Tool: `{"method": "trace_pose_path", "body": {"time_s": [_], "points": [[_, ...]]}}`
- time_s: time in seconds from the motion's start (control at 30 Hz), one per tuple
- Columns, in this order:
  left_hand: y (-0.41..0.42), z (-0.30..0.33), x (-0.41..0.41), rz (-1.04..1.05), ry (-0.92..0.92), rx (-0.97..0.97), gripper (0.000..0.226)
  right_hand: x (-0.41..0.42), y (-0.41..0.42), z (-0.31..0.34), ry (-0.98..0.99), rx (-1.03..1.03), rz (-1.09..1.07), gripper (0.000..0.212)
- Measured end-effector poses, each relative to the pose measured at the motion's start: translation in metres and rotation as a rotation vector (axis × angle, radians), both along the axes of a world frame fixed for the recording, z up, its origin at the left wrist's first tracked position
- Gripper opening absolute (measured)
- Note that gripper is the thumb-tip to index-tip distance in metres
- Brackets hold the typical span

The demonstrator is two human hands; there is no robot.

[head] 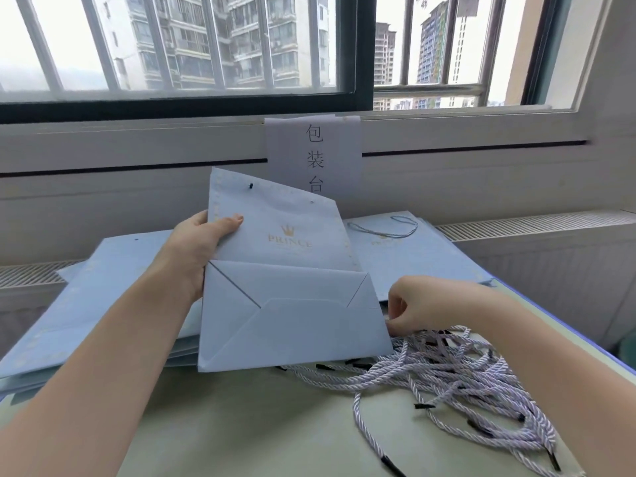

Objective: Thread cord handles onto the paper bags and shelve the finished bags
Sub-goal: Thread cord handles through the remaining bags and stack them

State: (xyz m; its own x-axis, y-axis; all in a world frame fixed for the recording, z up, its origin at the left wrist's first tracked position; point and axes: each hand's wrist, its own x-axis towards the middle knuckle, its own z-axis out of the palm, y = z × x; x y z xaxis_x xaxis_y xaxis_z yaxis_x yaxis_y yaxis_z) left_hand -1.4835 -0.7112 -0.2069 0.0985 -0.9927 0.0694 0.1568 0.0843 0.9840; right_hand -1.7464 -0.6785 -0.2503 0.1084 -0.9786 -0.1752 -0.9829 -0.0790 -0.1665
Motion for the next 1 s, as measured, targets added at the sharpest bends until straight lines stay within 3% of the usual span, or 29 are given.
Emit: {"method": "trace_pose_path", "body": {"time_s": [0.13,0.27,0.33,0.43,0.53,0.63,0.73,1.0], "points": [[-0.001,0.001,0.003,-0.032,0.024,0.031,0.008,-0.002,-0.003,0.004,-0.010,-0.077,0.009,0.019],[-0.002,0.002,0.007,-0.049,0.040,0.081,0.011,-0.007,-0.011,0.010,-0.224,-0.280,-0.063,0.028],[-0.003,0.000,0.005,-0.036,0.044,0.089,0.013,-0.007,-0.012,0.013,-0.448,-0.450,-0.105,0.029],[-0.004,-0.003,0.000,0.000,0.023,0.097,0.012,-0.005,-0.011,0.020,-0.944,-0.673,-0.160,0.029],[-0.002,-0.004,-0.008,0.024,0.058,0.129,0.009,-0.006,-0.006,0.033,-1.424,-0.679,-0.190,0.022],[0.002,-0.006,-0.020,0.028,0.100,0.195,0.009,-0.005,-0.002,0.040,-1.698,-0.616,-0.200,0.016],[0.008,-0.010,-0.033,-0.057,0.072,0.239,0.015,-0.005,-0.001,0.040,-1.734,-0.589,-0.174,0.011],[0.018,-0.025,-0.057,-0.380,-0.052,0.410,0.037,-0.004,0.001,0.031,-1.472,-0.565,-0.088,0.005]]}}
